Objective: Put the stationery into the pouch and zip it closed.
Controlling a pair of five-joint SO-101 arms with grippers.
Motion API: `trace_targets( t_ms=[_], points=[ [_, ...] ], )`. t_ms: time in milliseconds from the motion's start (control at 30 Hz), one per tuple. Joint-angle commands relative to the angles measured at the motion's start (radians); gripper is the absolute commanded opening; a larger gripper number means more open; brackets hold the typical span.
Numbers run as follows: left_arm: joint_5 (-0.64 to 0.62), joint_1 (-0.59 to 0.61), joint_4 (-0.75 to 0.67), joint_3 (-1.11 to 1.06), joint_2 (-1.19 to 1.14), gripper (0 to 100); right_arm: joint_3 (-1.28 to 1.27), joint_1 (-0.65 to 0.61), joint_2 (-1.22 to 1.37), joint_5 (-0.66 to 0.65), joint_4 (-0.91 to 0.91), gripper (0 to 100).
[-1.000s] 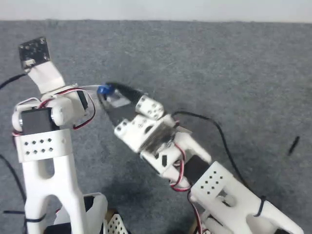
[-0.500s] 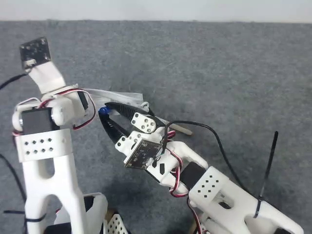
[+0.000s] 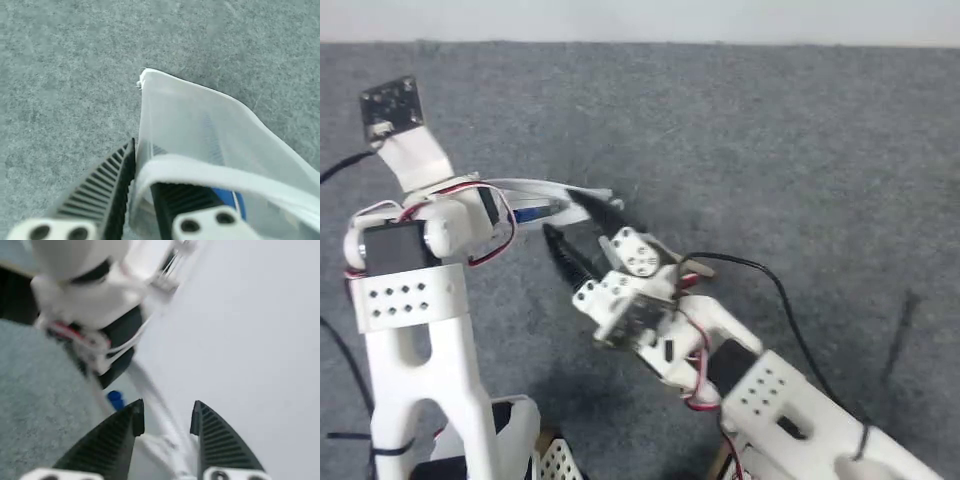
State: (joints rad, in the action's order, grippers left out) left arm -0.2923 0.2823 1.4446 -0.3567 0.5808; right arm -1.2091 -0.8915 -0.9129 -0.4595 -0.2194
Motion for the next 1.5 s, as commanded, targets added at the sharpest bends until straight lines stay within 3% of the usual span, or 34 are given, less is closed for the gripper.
trace_targets(
  t_ms=[0, 233, 500, 1100, 1467],
  points=[
    [0.008, 0.041, -0.034, 0.010, -0.003, 1, 0.011, 0.073, -0.229, 0.038, 0.142, 13.5],
    [0.006, 0.046, -0.034, 0.010, -0.003, 1, 0.117, 0.156, -0.355, 0.238, 0.490, 13.6],
    [0.006, 0.048, -0.034, 0.010, -0.003, 1, 0.143, 0.237, -0.263, 0.362, 0.633, 13.6],
    [-0.052, 0.265, -0.091, 0.013, -0.002, 1, 0.221, 0.236, 0.117, 0.457, 0.668, 13.4],
    [-0.084, 0.353, -0.114, 0.013, -0.002, 1, 0.322, 0.122, 0.443, 0.459, 0.668, 13.4]
  ],
)
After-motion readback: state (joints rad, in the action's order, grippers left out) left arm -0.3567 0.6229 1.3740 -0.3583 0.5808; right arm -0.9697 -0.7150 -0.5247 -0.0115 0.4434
